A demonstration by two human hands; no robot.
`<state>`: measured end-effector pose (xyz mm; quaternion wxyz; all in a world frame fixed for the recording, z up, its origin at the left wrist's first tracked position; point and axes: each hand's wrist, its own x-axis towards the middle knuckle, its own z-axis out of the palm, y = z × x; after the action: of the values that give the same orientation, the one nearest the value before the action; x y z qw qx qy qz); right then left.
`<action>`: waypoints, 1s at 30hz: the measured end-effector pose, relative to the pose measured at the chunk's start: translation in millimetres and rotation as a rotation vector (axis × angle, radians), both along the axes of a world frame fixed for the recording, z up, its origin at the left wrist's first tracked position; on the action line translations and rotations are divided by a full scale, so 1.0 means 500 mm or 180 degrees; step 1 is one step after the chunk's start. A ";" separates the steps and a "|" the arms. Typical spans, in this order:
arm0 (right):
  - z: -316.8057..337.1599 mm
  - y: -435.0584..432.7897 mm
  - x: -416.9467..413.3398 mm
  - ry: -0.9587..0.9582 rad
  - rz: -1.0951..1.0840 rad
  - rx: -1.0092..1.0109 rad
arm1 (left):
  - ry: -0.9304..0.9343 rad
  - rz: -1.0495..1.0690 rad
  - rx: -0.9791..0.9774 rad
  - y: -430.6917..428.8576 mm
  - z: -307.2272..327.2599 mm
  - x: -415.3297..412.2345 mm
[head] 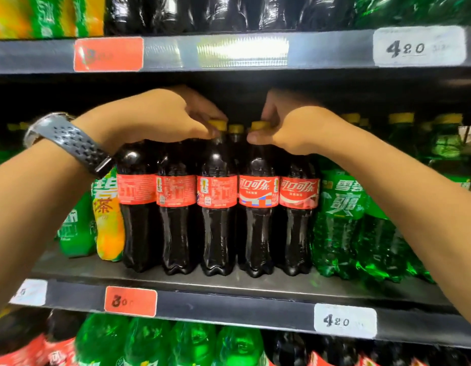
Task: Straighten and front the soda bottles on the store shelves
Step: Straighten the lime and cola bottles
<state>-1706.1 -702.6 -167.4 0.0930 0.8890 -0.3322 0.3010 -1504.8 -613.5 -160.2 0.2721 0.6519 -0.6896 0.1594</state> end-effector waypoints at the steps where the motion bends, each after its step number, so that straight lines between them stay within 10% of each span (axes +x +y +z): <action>1: -0.001 0.001 0.002 0.0006 -0.0022 0.0014 | 0.0005 -0.0088 0.0036 -0.005 0.003 0.007; 14: -0.001 -0.011 0.003 -0.0079 -0.0117 0.0141 | -0.0046 -0.0833 0.0173 -0.040 0.009 0.035; 30: 0.015 0.019 0.047 -0.0111 0.0666 0.0319 | -0.0441 -0.0062 -0.0414 -0.026 -0.004 -0.016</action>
<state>-1682.6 -692.9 -160.0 0.0108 0.9170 -0.2538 0.3075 -1513.0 -626.5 -162.4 0.2670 0.6136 -0.7013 0.2458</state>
